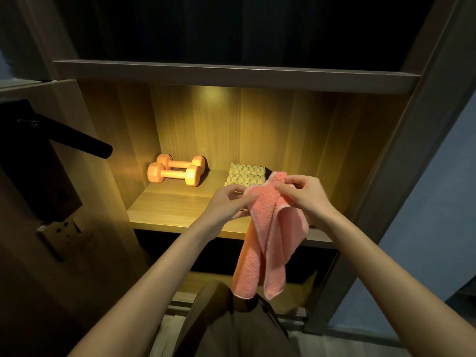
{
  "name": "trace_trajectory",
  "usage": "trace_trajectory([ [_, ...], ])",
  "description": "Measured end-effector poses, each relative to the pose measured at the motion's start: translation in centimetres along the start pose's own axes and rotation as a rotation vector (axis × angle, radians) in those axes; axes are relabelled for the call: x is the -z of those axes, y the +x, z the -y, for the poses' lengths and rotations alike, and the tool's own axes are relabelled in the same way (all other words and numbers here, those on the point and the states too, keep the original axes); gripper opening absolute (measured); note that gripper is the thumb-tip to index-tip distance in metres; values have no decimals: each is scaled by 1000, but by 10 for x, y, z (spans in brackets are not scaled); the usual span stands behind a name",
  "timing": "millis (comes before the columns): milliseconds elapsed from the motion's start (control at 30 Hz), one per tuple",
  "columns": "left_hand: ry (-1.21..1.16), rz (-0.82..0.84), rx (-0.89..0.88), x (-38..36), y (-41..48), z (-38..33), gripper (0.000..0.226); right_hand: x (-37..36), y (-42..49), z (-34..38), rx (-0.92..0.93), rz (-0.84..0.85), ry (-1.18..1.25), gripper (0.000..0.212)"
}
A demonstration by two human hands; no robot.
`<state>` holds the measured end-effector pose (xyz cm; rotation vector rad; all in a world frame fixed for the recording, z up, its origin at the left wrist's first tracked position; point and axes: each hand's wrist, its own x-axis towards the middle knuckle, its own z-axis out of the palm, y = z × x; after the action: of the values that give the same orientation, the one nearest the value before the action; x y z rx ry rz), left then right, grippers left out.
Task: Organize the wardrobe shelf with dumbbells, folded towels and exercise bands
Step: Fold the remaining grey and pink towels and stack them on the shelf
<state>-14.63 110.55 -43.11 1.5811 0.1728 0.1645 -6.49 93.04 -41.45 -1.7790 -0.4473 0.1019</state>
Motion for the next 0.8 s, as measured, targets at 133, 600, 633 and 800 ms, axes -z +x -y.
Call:
trace_trajectory([
  [133, 15, -160, -109, 11, 6, -14, 24, 14, 2, -5, 28, -58, -184, 32],
  [600, -115, -141, -189, -22, 7, -14, 20, -13, -5, 15, 140, -191, -35, 30],
  [633, -125, -133, -192, -23, 6, -14, 21, -14, -6, 15, 110, -173, -7, 30],
  [800, -145, -77, -179, -25, 2, -17, 25, -14, -10, 13, 90, -125, 34, 28],
])
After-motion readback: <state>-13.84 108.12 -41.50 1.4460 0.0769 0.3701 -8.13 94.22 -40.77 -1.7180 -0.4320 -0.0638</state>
